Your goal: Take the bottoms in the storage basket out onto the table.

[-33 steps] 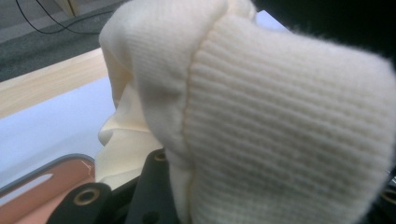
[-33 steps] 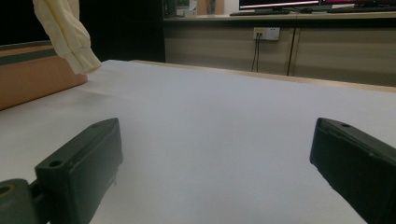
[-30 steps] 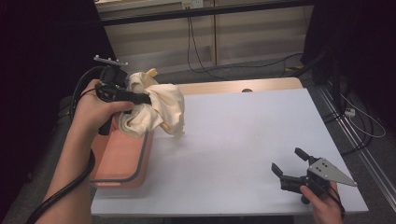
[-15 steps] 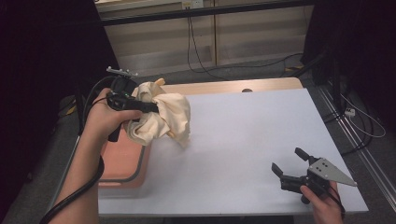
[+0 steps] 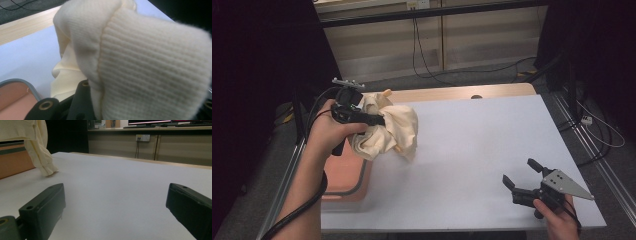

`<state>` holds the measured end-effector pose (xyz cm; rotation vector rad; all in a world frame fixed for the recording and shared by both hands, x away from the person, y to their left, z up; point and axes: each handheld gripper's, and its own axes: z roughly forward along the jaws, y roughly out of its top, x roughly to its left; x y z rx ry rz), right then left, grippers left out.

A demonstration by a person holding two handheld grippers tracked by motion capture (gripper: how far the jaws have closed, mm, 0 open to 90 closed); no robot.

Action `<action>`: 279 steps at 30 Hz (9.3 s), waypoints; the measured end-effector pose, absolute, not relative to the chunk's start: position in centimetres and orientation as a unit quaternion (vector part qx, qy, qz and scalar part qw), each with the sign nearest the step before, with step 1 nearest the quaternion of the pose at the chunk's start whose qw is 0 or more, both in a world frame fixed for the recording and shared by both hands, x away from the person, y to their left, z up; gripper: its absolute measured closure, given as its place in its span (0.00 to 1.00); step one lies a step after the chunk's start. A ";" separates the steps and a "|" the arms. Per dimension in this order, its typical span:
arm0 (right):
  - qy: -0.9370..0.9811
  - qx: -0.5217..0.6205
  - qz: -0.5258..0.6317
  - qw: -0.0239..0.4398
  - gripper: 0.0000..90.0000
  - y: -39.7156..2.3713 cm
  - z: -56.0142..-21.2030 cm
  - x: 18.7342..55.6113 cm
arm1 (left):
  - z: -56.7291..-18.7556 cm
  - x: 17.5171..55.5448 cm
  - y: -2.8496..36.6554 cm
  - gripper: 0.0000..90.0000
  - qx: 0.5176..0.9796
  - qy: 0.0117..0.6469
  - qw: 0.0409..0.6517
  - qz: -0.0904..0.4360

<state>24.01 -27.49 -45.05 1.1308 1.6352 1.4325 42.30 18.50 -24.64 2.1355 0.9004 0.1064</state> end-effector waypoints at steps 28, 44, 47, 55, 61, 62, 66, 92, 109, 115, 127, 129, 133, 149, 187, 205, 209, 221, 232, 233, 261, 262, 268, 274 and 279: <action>0.629 0.435 0.550 0.337 0.03 -27.5 -45.1 24.0 | -27.7 42.9 17.0 0.77 0.843 0.345 0.410 0.045; 0.626 0.439 0.550 0.336 0.03 -27.6 -45.1 23.9 | -29.7 43.1 15.9 0.77 0.843 0.340 0.414 0.042; 0.628 0.434 0.549 0.341 0.03 -27.6 -45.0 23.9 | -30.3 43.2 15.7 0.77 0.844 0.342 0.412 0.039; 0.627 0.434 0.550 0.341 0.03 -27.7 -45.0 23.9 | -31.1 43.4 15.0 0.77 0.844 0.342 0.410 0.042; 0.628 0.432 0.550 0.342 0.03 -27.6 -44.9 23.9 | -31.4 43.3 14.6 0.77 0.843 0.339 0.415 0.043; 0.627 0.433 0.550 0.342 0.03 -27.7 -44.9 23.9 | -31.4 43.3 14.5 0.77 0.842 0.342 0.416 0.044; 0.627 0.435 0.548 0.342 0.03 -27.8 -45.0 23.8 | -31.6 43.4 14.2 0.77 0.842 0.342 0.415 0.046; 0.625 0.437 0.550 0.341 0.03 -27.8 -45.0 24.0 | -31.8 43.3 12.9 0.77 0.842 0.328 0.427 0.035; 0.627 0.434 0.551 0.340 0.03 -27.7 -45.0 24.0 | -32.8 43.5 11.8 0.77 0.843 0.327 0.426 0.032; 0.626 0.435 0.551 0.339 0.03 -27.8 -45.0 24.0 | -33.0 43.5 11.4 0.76 0.844 0.325 0.426 0.029; 0.626 0.434 0.551 0.340 0.03 -27.8 -45.0 24.0 | -34.5 43.6 10.5 0.76 0.841 0.328 0.429 0.024; 0.627 0.434 0.551 0.341 0.03 -27.8 -45.0 24.0 | -34.7 43.6 10.4 0.76 0.842 0.329 0.428 0.024; 0.627 0.433 0.551 0.340 0.03 -27.8 -45.0 24.0 | -34.9 43.6 10.3 0.76 0.842 0.328 0.428 0.027; 0.628 0.433 0.550 0.340 0.03 -27.9 -45.0 24.0 | -36.1 43.8 11.1 0.75 0.833 0.343 0.432 0.034; 0.627 0.433 0.552 0.338 0.03 -27.9 -45.0 24.1 | -38.4 44.1 10.1 0.72 0.837 0.343 0.425 0.032; 0.626 0.434 0.553 0.338 0.03 -28.0 -45.0 24.0 | -39.5 44.2 9.7 0.66 0.838 0.343 0.423 0.033; 0.626 0.434 0.553 0.337 0.03 -28.0 -45.0 24.0 | -39.6 44.2 9.7 0.65 0.835 0.345 0.426 0.032; 0.628 0.433 0.553 0.336 0.03 -28.0 -45.0 24.0 | -40.2 44.2 9.6 0.61 0.832 0.350 0.430 0.028; 0.629 0.431 0.554 0.334 0.03 -27.9 -45.0 24.1 | -40.5 44.1 9.4 0.59 0.833 0.349 0.429 0.031; 0.630 0.430 0.553 0.334 0.03 -27.9 -45.0 24.1 | -40.6 44.1 9.4 0.58 0.832 0.349 0.430 0.031; 0.629 0.431 0.554 0.334 0.03 -27.8 -45.0 24.1 | -41.1 44.0 9.8 0.41 0.836 0.338 0.432 0.030; 0.629 0.431 0.554 0.335 0.03 -27.8 -45.0 24.1 | -41.1 44.0 9.8 0.40 0.835 0.338 0.433 0.031; 0.628 0.433 0.554 0.335 0.03 -27.8 -45.1 24.2 | -41.1 44.0 10.0 0.35 0.837 0.335 0.431 0.039; 0.627 0.434 0.554 0.335 0.03 -27.7 -45.1 24.2 | -41.1 43.8 9.9 0.33 0.837 0.336 0.429 0.041; 0.624 0.436 0.554 0.337 0.03 -27.9 -45.0 24.1 | -41.0 43.8 9.8 0.33 0.839 0.334 0.427 0.042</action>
